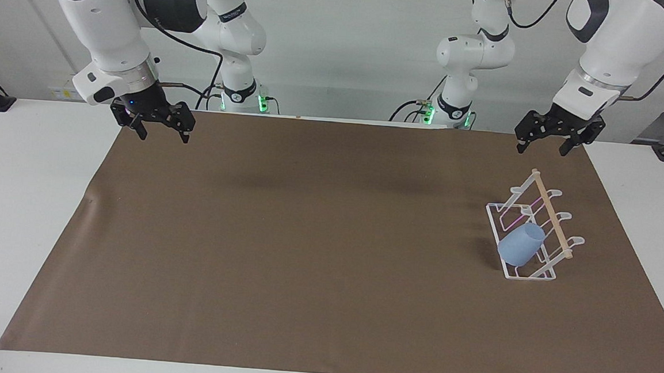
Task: Hang cup on cup holder
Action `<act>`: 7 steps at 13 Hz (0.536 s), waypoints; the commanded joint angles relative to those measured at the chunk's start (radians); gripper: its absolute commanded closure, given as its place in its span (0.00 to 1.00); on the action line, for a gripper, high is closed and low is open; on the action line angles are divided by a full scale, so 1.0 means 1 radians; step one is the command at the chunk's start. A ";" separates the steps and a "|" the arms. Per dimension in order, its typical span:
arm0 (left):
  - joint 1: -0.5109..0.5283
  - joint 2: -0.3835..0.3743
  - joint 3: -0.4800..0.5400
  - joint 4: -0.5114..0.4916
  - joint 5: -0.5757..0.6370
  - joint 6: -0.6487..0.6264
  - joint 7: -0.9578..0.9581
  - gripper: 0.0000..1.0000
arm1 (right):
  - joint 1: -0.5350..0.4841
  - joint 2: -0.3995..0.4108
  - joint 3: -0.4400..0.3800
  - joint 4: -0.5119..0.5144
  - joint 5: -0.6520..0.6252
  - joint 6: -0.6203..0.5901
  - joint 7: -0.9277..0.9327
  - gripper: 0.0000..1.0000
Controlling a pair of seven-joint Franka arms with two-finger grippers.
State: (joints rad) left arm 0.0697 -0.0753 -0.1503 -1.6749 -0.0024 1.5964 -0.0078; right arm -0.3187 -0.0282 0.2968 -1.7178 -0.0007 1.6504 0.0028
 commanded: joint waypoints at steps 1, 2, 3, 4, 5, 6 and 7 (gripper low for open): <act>0.001 0.005 -0.008 0.020 -0.007 0.000 0.020 0.00 | -0.010 -0.021 0.002 -0.025 0.002 0.020 -0.027 0.00; 0.002 0.003 -0.006 0.018 -0.013 0.005 0.058 0.00 | -0.010 -0.021 0.002 -0.025 0.002 0.020 -0.027 0.00; -0.001 0.005 -0.006 0.021 -0.013 0.002 0.066 0.00 | -0.010 -0.021 0.002 -0.025 0.002 0.020 -0.027 0.00; 0.002 0.003 -0.006 0.018 -0.017 0.002 0.066 0.00 | -0.008 -0.021 0.002 -0.025 0.002 0.020 -0.027 0.00; 0.010 0.000 -0.006 0.011 -0.031 0.005 0.066 0.00 | -0.010 -0.021 0.002 -0.025 0.002 0.020 -0.026 0.00; 0.012 -0.001 -0.002 0.007 -0.054 0.013 0.066 0.00 | -0.010 -0.021 0.002 -0.025 0.002 0.020 -0.027 0.00; 0.013 -0.001 0.000 0.007 -0.063 0.023 0.063 0.00 | -0.010 -0.021 0.002 -0.025 0.002 0.020 -0.027 0.00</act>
State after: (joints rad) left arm 0.0702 -0.0753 -0.1531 -1.6686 -0.0327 1.5996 0.0366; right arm -0.3191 -0.0282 0.2967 -1.7178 -0.0007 1.6504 0.0028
